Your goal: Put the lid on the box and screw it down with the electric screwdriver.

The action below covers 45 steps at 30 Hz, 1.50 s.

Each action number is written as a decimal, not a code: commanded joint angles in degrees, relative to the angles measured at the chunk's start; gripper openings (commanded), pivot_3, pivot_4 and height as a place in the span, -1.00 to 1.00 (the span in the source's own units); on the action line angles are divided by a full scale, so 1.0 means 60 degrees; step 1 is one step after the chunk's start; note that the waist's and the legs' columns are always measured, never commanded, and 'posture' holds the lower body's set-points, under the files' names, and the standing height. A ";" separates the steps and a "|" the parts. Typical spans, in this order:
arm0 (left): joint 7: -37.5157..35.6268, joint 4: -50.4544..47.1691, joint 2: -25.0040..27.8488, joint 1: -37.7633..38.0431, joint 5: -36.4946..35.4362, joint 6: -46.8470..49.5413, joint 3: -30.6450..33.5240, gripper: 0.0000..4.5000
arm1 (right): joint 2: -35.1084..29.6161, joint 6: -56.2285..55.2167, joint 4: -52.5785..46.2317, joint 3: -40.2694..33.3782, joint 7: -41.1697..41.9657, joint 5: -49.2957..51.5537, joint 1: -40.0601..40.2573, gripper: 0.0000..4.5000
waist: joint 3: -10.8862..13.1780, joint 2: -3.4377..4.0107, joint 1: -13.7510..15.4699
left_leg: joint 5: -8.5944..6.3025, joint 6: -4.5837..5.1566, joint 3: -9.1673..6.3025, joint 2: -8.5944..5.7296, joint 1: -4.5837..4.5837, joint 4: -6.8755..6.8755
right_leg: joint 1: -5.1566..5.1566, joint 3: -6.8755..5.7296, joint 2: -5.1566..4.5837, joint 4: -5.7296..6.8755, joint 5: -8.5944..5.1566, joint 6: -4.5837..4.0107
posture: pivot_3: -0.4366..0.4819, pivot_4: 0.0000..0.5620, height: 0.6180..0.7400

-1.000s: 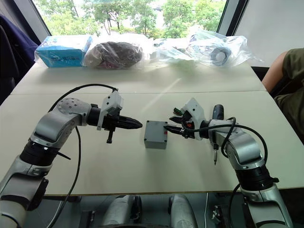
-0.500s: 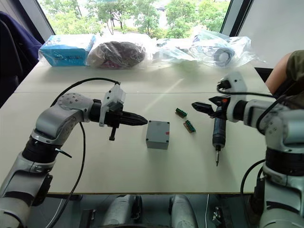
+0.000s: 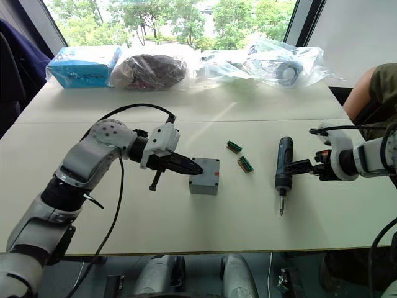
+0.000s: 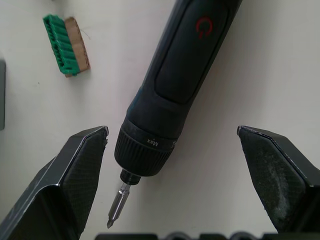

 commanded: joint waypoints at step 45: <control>0.1665 0.1451 -0.0581 0.0673 0.0015 0.0045 0.0847 -1.00 | 0.4629 -0.6906 -0.5463 -0.4016 0.0382 -0.1831 0.0500 -0.23 | 0.0004 0.0017 0.0088 | 0.0005 -0.0006 -0.0009 -0.0001 -0.0091 0.0008 | -0.0064 -0.0018 0.0003 -0.0017 0.0036 0.0057 | -0.05 -0.47 1.00</control>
